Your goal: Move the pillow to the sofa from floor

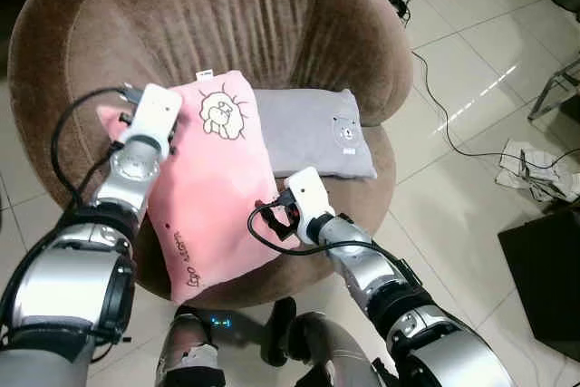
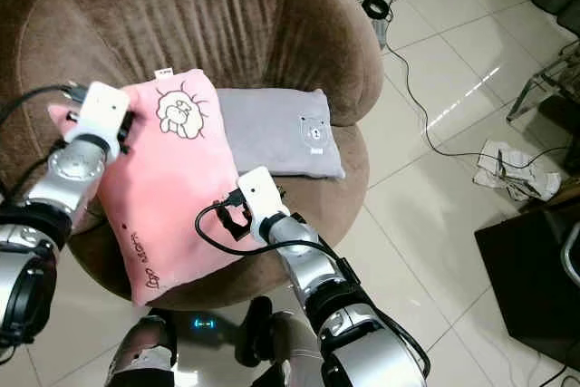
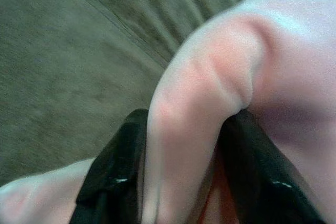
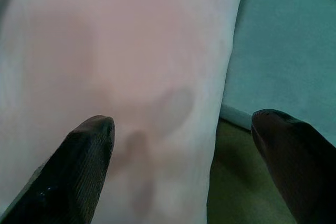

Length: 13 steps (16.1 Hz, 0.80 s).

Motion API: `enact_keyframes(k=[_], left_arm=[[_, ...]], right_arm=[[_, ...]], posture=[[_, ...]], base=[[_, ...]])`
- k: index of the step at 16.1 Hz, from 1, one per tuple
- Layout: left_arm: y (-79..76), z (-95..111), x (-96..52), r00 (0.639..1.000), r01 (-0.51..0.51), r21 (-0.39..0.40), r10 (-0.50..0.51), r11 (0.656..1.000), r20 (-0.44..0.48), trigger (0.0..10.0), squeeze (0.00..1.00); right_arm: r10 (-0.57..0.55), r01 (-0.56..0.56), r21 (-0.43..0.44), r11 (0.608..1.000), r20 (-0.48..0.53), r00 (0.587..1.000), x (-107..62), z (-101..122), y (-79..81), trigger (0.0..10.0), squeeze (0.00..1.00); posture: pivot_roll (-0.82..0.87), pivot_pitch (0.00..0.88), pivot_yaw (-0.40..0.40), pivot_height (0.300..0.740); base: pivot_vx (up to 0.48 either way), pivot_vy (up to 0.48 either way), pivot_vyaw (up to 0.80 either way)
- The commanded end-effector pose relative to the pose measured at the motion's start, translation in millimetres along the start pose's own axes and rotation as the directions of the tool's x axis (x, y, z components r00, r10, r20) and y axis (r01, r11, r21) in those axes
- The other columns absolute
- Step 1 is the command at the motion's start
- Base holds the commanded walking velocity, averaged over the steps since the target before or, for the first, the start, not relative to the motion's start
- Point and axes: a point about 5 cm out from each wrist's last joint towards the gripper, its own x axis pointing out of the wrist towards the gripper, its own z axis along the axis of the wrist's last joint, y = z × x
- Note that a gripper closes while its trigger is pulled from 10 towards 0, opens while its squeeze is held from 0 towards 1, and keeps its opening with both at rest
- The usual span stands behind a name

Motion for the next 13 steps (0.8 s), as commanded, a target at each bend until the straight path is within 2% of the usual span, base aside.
enact_keyframes(k=[1,2,3,6,7,9,11,13], left_arm=[[1.5,16,3.7,0.999,-0.011,-0.021,0.012,1.0,0.052,10.0,1.0],[2.2,21,5.0,0.998,0.007,-0.079,-0.002,0.997,0.064,10.0,0.07],[3.0,25,5.8,0.997,-0.002,-0.085,0.008,0.996,0.073,10.0,0.0],[-6.0,34,6.2,0.992,0.035,-0.145,-0.016,0.989,0.127,10.0,0.0],[-17.4,40,5.0,0.982,0.102,-0.22,-0.064,0.97,0.175,10.0,0.0],[-34.5,46,0.9,0.965,0.159,-0.233,-0.1,0.959,0.244,10.0,0.0],[-42.4,47,-3.0,0.953,0.193,-0.274,-0.114,0.942,0.281,10.0,0.0],[-50.4,47,-12.7,0.929,0.242,-0.339,-0.116,0.909,0.351,10.0,0.0]], right_arm=[[-0.006,0.007,0.008,1.0,-0.026,1.0,-3.7,-9,-0.6,10.0,0.11],[-0.005,0.006,0.007,1.0,-0.026,1.0,-3.7,-9,-0.1,10.0,0.11],[-0.006,0.006,0.007,1.0,-0.028,1.0,-3.9,-9,-0.1,10.0,0.11],[-0.007,0.008,0.004,1.0,-0.026,1.0,-4.1,-9,-1.4,10.0,0.11],[-0.016,0.016,0.005,1.0,-0.026,1.0,-4.6,-9,-4.3,10.0,0.11],[-0.026,0.026,0.009,1.0,-0.025,0.999,-5.2,-9,-7.4,10.0,0.11],[-0.027,0.027,0.01,1.0,-0.026,0.999,-5.4,-9,-7.7,10.0,0.11],[-0.026,0.026,0.01,1.0,-0.028,0.999,-6.0,-10,-7.4,10.0,0.11]], posture=[[0.17,0.325,-0.217,0.74],[0.18,0.321,-0.216,0.74],[0.18,0.318,-0.215,0.74],[0.19,0.311,-0.217,0.74],[0.19,0.311,-0.216,0.74],[0.2,0.312,-0.214,0.74],[0.2,0.313,-0.213,0.74],[0.2,0.318,-0.206,0.74]], base=[[0.0,0.0,0.0],[0.0,0.0,0.0],[0.0,0.0,0.0],[0.0,0.0,0.0],[0.0,0.0,0.0],[0.0,0.0,0.0],[0.0,0.0,0.0],[0.0,0.0,0.0]])
